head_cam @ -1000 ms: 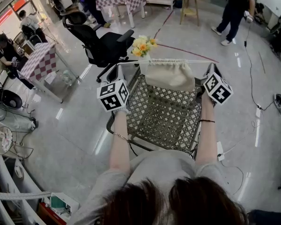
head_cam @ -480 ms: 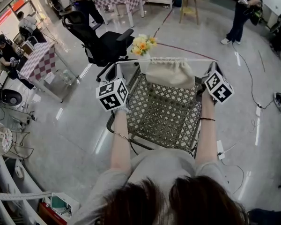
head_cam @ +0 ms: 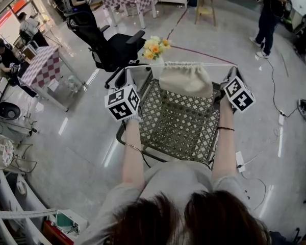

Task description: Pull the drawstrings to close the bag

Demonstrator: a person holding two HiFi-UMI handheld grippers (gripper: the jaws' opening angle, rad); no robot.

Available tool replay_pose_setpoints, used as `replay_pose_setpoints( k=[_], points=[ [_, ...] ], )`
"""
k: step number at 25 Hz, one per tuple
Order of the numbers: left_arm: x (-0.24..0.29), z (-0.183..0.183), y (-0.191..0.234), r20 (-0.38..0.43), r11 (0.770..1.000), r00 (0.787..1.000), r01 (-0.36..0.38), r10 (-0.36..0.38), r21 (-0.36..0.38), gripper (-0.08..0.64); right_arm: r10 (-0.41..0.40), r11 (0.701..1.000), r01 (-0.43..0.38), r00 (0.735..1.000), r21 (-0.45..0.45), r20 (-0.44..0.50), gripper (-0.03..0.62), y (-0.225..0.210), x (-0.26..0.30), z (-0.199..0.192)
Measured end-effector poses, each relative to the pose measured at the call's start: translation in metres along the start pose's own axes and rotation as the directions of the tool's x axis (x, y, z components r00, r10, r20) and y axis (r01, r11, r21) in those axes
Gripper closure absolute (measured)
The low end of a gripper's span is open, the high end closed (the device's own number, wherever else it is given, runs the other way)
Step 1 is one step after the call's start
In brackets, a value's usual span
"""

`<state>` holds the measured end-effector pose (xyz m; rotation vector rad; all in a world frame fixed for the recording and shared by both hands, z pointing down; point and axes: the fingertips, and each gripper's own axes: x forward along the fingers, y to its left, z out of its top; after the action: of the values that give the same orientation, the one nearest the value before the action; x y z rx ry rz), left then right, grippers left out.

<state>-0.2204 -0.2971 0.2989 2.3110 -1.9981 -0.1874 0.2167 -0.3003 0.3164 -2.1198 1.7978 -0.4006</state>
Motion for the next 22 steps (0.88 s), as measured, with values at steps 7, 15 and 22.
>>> replay_pose_setpoints(
  k=[7, 15, 22],
  points=[
    [-0.0039, 0.0031, 0.0019, 0.006, 1.000, 1.000, 0.000, 0.000, -0.006, 0.532, -0.007, 1.000, 0.007, 1.000, 0.009, 0.006, 0.571, 0.0004, -0.0038, 0.0039],
    [-0.0024, -0.0026, 0.0034, -0.001, 1.000, 1.000, -0.002, 0.002, -0.013, 0.532, -0.010, 1.000, 0.010, 1.000, 0.020, 0.001, 0.571, -0.0044, -0.0009, -0.0002],
    [-0.0016, -0.0060, 0.0058, -0.012, 1.000, 1.000, 0.004, -0.004, 0.013, 0.532, -0.008, 1.000, 0.008, 1.000, 0.014, 0.002, 0.571, -0.0038, -0.0016, -0.0031]
  ],
)
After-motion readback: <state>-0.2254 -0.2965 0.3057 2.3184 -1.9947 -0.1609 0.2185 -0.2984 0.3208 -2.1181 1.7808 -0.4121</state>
